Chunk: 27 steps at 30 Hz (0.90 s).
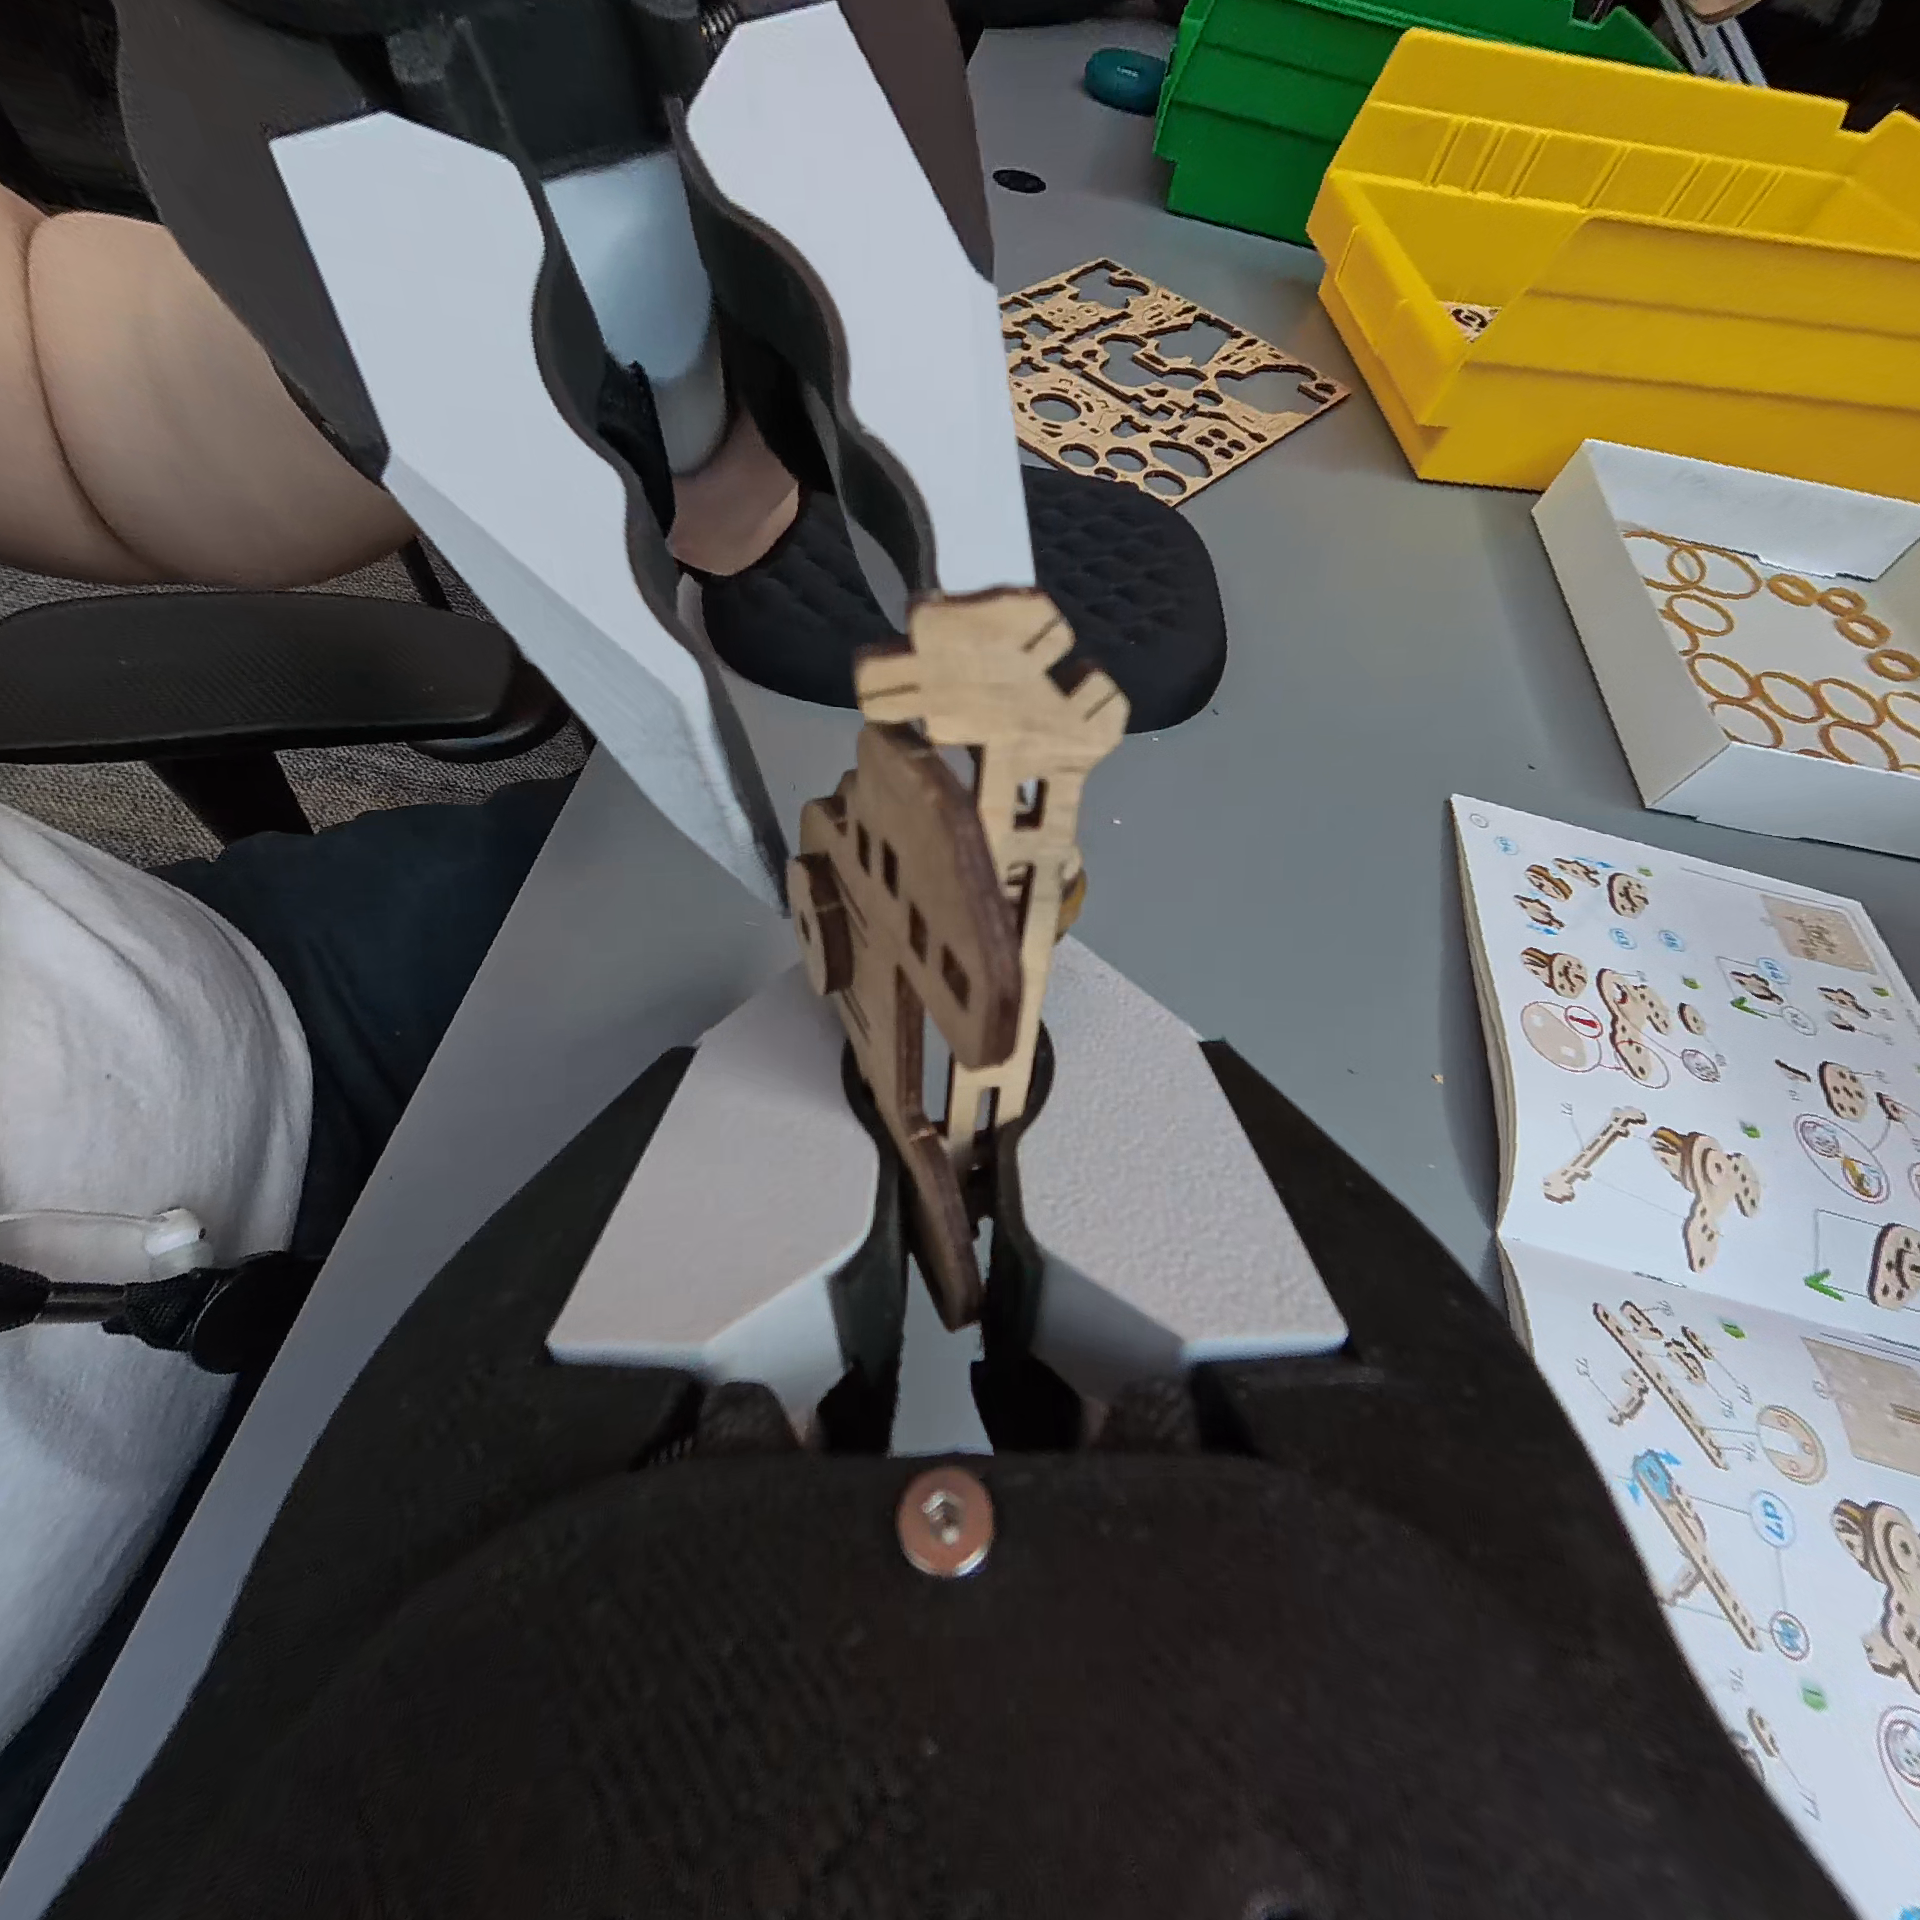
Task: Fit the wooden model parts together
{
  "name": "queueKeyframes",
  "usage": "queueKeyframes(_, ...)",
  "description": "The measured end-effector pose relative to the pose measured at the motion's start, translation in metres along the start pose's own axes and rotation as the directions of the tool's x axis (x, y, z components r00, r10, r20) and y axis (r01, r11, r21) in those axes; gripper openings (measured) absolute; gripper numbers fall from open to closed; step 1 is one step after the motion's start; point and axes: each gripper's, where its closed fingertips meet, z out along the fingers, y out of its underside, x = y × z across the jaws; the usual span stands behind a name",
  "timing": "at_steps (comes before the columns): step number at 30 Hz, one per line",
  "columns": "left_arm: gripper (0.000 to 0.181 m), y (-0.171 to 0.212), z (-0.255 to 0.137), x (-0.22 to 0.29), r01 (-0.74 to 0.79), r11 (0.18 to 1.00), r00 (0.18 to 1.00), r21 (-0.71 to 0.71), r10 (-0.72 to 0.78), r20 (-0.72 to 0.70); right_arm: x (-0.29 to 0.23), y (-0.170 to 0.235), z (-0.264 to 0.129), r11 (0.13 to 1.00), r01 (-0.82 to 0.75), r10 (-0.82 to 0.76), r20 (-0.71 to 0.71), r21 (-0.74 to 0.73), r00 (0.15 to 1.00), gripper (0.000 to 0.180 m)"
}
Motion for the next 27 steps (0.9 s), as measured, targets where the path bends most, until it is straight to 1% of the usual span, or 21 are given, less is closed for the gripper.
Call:
queueKeyframes(5,0.029,-0.006,0.002,0.0,0.056,0.997,0.998,0.046,-0.054,-0.04,-0.004,-0.006,-0.002,0.998,-0.032,0.03,0.041,0.049,0.999,0.007)
queueKeyframes(8,0.042,-0.012,0.004,0.0,0.096,0.991,0.994,0.092,-0.091,-0.06,-0.005,-0.009,-0.002,0.998,-0.024,0.022,0.037,0.066,0.999,0.007)
queueKeyframes(11,0.038,-0.014,0.007,0.003,0.118,0.987,0.99,0.107,-0.109,-0.091,-0.006,-0.015,-0.003,0.994,0.045,-0.046,0.007,0.099,0.999,0.007)
queueKeyframes(13,0.036,-0.015,0.009,0.008,0.098,0.989,0.99,0.115,-0.086,-0.112,-0.005,-0.017,-0.004,0.99,0.09,-0.087,-0.025,0.11,0.996,0.006)
queueKeyframes(17,0.033,-0.016,0.008,0.01,-0.036,0.992,0.997,0.119,0.043,-0.058,-0.005,-0.017,-0.004,0.981,0.155,-0.15,-0.046,0.117,0.988,0.008)
queueKeyframes(20,0.032,-0.019,0.004,0.011,-0.089,0.989,0.994,0.118,0.095,-0.047,-0.006,-0.014,-0.004,0.973,0.207,-0.203,-0.052,0.097,0.978,0.026)
queueKeyframes(23,0.032,-0.02,-0.001,0.009,-0.128,0.986,0.991,0.111,0.132,-0.028,-0.011,-0.017,-0.008,0.964,0.235,-0.234,-0.022,0.121,0.972,0.029)
queueKeyframes(24,0.032,-0.019,-0.003,0.006,-0.151,0.983,0.988,0.106,0.152,-0.008,-0.014,-0.018,-0.01,0.961,0.246,-0.247,-0.01,0.128,0.969,0.036)
queueKeyframes(25,0.032,-0.019,-0.004,0.005,-0.174,0.98,0.985,0.099,0.174,0.004,-0.016,-0.02,-0.013,0.956,0.26,-0.262,0.003,0.137,0.965,0.049)
queueKeyframes(26,0.032,-0.017,-0.006,0.003,-0.191,0.978,0.982,0.089,0.191,0.012,-0.018,-0.024,-0.018,0.95,0.268,-0.274,0.013,0.163,0.962,0.056)
queueKeyframes(27,0.032,-0.015,-0.007,0.001,-0.202,0.976,0.979,0.079,0.201,0.024,-0.021,-0.031,-0.025,0.938,0.277,-0.287,0.016,0.207,0.958,0.058)
